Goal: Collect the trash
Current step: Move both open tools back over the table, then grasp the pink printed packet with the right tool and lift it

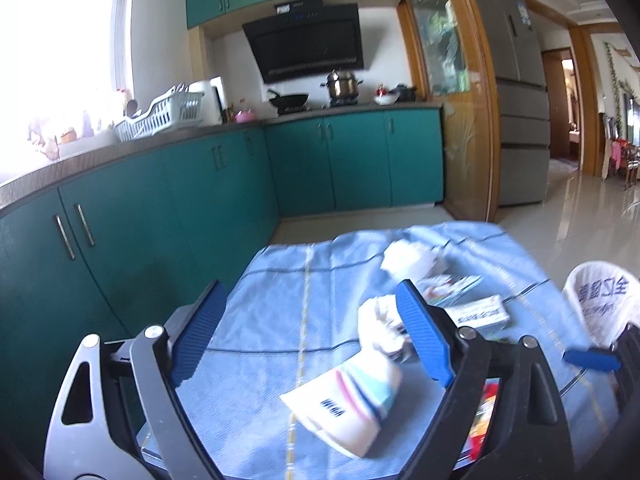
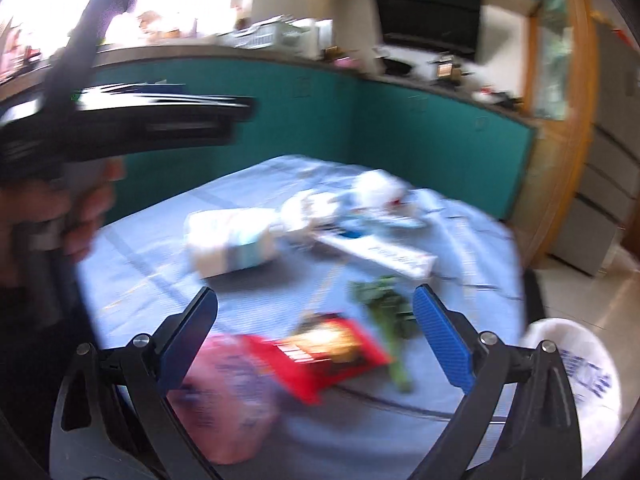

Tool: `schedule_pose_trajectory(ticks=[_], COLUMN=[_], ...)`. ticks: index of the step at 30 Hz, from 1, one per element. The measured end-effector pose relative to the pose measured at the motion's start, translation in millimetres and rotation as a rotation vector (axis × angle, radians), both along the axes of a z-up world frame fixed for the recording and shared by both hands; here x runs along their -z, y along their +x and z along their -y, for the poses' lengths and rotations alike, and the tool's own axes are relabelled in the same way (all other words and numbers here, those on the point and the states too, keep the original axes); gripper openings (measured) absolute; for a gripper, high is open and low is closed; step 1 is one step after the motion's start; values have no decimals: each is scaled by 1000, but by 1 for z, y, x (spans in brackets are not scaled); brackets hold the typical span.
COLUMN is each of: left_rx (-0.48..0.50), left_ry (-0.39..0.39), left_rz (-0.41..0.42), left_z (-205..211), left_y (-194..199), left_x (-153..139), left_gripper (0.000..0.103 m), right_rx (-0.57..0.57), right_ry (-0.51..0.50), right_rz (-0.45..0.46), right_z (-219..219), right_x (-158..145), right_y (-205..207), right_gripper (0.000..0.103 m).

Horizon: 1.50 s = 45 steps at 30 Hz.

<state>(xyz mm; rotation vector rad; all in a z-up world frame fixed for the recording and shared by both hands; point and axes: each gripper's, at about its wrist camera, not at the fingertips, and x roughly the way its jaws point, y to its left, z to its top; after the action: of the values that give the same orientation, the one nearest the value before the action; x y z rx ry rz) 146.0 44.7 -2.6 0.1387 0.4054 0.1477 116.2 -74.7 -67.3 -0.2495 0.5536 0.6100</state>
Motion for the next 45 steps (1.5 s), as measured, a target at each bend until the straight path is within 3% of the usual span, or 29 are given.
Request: schedule_pose_trajectory(ticks=[3, 8, 15, 27, 28, 30, 33, 36, 40, 43, 45], left_rx=[-20, -29, -35, -57, -59, -64, -68, -70, -66, -21, 34], left_ry=[-5, -5, 1, 1, -1, -3, -3, -3, -2, -37, -72], left_rz=[-26, -49, -71, -78, -78, -78, -81, -82, -99, -159, -215], left_z=[-10, -18, -18, -24, -25, -26, -28, -28, -29, -30, -29], left_y=[3, 6, 11, 14, 14, 14, 15, 15, 19, 25, 31], left_x=[6, 11, 17, 21, 21, 21, 22, 23, 27, 34, 40], left_gripper=[88, 90, 91, 91, 91, 91, 91, 92, 93, 93, 93], right_rx=[-63, -66, -80, -213, -232, -252, -235, -115, 102, 274, 384], right_ry=[-42, 22, 7, 6, 7, -14, -33, -27, 62, 94, 83], right_rz=[-43, -129, -115, -230, -244, -261, -258, -181, -54, 5, -10], right_z=[-16, -8, -9, -20, -22, -26, -27, -15, 19, 44, 62], right_x=[12, 17, 18, 29, 30, 34, 39, 32, 13, 5, 7], right_y=[-1, 11, 6, 0, -1, -2, 0, 7, 19, 28, 39], right_gripper=[96, 96, 96, 96, 94, 67, 59, 58, 59, 59, 60])
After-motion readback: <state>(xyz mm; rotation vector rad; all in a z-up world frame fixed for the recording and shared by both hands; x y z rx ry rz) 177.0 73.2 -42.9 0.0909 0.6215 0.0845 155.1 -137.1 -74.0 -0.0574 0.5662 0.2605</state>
